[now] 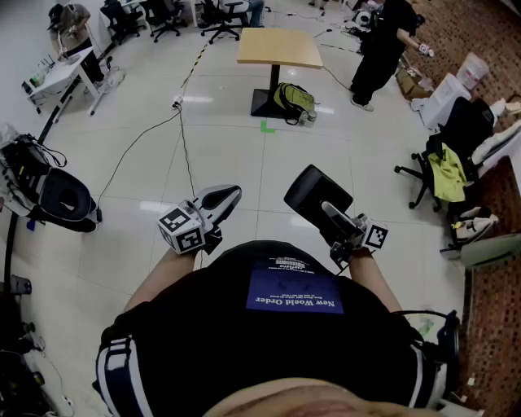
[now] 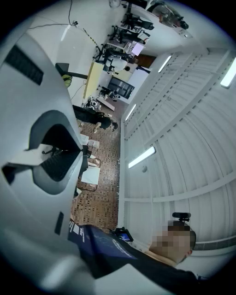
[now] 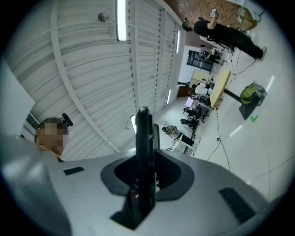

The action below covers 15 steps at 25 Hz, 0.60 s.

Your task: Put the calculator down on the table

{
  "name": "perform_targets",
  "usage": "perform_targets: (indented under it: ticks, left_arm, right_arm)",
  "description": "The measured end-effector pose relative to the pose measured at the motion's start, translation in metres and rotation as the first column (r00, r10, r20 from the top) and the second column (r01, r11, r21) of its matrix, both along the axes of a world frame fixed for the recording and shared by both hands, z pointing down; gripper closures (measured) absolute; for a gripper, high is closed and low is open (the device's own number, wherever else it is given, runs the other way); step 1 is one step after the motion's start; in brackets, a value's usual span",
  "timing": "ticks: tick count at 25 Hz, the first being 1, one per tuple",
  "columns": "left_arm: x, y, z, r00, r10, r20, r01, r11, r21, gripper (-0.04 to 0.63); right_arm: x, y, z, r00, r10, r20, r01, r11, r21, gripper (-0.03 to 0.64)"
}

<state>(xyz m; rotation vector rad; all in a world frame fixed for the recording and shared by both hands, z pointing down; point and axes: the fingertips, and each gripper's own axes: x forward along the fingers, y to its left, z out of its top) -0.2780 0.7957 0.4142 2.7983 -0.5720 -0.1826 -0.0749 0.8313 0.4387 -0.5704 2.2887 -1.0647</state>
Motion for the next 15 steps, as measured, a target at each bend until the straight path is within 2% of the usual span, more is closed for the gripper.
perform_targets:
  ticks: [4, 10, 15]
  left_arm:
    - [0.015, -0.002, 0.005, 1.000, 0.003, -0.013, -0.003, 1.000, -0.013, 0.589]
    - [0.066, -0.016, 0.006, 1.000, 0.022, -0.008, -0.023, 0.999, -0.035, 0.589]
    - [0.049, -0.049, 0.013, 1.000, 0.028, -0.011, -0.028, 0.998, -0.048, 0.589]
  right_arm:
    - [0.013, 0.000, 0.007, 1.000, -0.003, -0.011, 0.003, 1.000, 0.004, 0.558]
    - [0.056, -0.016, 0.012, 1.000, -0.011, -0.014, 0.011, 1.000, 0.002, 0.558]
    - [0.037, -0.048, 0.024, 1.000, -0.017, -0.014, 0.016, 1.000, -0.014, 0.558]
